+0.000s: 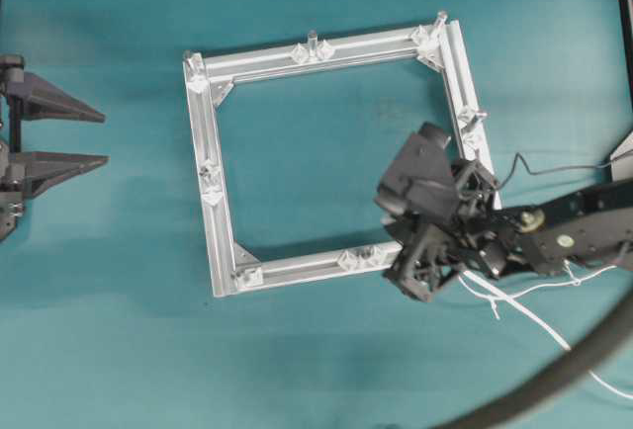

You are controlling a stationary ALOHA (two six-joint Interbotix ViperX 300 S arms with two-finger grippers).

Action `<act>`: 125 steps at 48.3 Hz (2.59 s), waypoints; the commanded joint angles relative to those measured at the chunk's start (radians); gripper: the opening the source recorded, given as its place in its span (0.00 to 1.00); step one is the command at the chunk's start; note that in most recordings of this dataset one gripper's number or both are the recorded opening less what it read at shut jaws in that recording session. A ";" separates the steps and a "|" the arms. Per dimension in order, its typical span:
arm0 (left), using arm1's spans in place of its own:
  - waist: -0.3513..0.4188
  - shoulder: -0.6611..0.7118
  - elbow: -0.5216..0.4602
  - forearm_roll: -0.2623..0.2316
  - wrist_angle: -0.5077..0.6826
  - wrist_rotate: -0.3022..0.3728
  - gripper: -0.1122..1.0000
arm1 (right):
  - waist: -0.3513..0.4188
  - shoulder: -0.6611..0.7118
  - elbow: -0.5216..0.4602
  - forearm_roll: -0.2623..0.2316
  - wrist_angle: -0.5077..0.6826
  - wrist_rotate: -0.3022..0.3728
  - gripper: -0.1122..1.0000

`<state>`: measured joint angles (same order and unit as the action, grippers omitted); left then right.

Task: Move the cable alternately left and right between 8 pins so it hooks onto each one.

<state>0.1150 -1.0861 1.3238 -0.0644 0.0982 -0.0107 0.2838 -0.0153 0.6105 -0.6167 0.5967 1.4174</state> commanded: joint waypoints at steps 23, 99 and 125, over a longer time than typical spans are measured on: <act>-0.023 -0.123 0.012 0.005 0.031 -0.006 0.73 | -0.132 0.140 -0.164 -0.003 -0.126 -0.058 0.23; -0.038 -0.204 0.072 0.005 0.089 -0.009 0.73 | 0.083 0.327 -0.532 0.242 0.091 -1.077 0.23; -0.038 -0.204 0.072 0.005 0.089 -0.009 0.73 | 0.114 0.483 -0.788 0.247 0.199 -1.065 0.23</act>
<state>0.0798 -1.2962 1.4067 -0.0629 0.1917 -0.0107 0.3927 0.4617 -0.0936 -0.3712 0.7670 0.3528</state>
